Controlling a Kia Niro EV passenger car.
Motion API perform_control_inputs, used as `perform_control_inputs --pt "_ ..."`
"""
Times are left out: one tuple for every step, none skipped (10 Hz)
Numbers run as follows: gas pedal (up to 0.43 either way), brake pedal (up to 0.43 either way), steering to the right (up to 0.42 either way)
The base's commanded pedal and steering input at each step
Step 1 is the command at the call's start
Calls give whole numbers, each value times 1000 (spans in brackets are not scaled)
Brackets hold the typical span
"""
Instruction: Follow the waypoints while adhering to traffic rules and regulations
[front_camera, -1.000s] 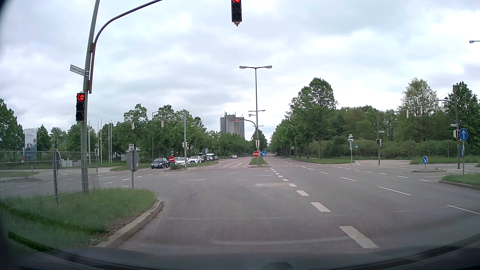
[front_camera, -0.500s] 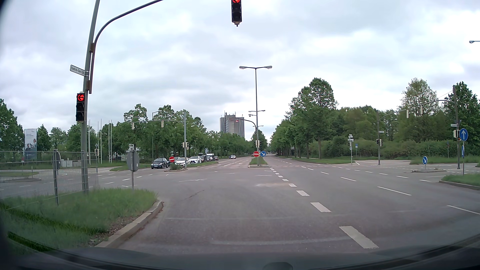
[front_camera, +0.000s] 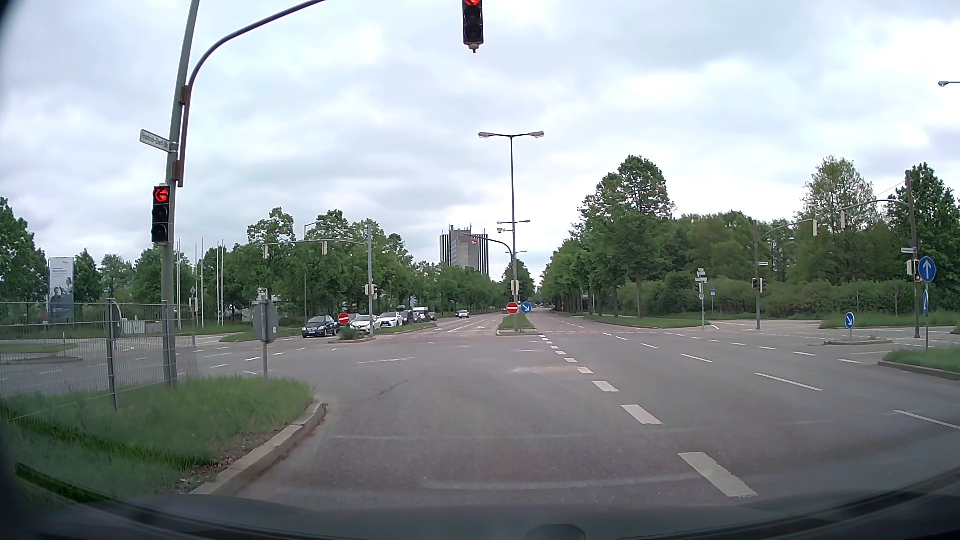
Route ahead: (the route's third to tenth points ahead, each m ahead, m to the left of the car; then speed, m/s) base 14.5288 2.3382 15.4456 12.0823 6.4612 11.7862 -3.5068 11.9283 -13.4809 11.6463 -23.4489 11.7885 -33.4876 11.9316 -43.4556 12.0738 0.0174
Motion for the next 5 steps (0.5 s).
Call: perform_control_inputs --pt "0 268 -3" --pt "0 268 -3" --pt "0 268 -3" --pt "0 268 -3" --pt "0 268 -3"
